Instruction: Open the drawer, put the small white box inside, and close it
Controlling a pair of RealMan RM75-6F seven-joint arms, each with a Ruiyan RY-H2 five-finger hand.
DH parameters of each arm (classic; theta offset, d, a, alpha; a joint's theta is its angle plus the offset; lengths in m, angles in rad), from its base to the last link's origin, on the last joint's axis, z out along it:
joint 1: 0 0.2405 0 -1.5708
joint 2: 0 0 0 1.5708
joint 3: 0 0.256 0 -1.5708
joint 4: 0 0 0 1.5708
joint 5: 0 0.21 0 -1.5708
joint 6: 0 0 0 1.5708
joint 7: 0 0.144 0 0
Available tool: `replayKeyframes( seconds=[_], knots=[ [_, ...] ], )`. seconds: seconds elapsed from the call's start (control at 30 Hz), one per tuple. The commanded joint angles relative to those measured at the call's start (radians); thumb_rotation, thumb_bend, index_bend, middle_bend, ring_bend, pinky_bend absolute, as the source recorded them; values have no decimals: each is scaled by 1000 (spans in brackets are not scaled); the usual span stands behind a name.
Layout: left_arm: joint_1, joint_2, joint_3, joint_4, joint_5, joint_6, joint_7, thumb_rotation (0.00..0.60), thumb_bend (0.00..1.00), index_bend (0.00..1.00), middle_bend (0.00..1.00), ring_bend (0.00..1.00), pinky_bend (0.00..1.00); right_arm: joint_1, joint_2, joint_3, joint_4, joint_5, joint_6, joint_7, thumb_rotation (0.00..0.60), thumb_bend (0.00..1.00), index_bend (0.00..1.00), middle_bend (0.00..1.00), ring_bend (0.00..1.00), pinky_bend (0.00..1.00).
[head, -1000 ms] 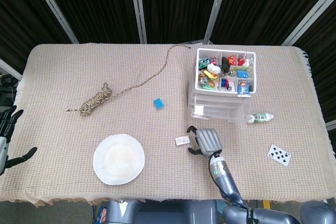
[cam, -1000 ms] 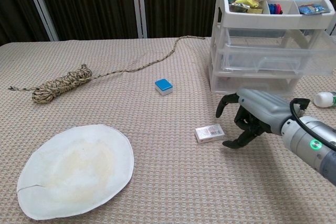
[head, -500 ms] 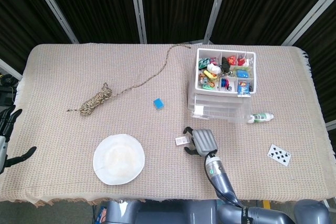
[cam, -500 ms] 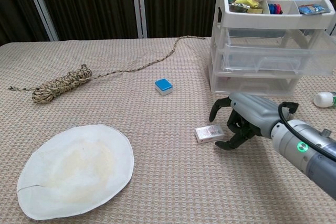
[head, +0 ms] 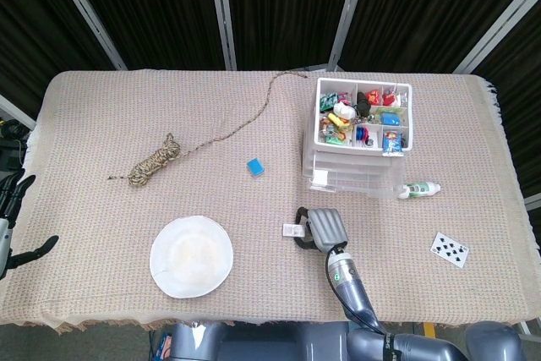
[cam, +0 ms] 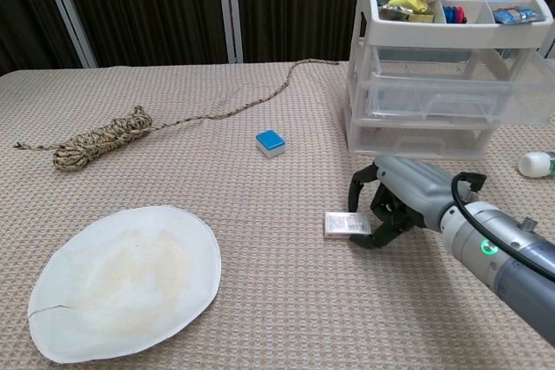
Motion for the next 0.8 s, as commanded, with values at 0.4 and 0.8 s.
replayKeyframes(
  seconds=[0.4,0.8],
  knots=[
    [-1,-2,-1,4,-4,-2,2,600,221,58,0,0,0,-35,72,-4,-106,-70,83,14,600,199,642,953,917,607],
    [2,-2,2,-3,8,7,11,600,222,59,0,0,0,-76,250,42,-366,-121,202,-55,600,199,640,953,917,607]
  ],
)
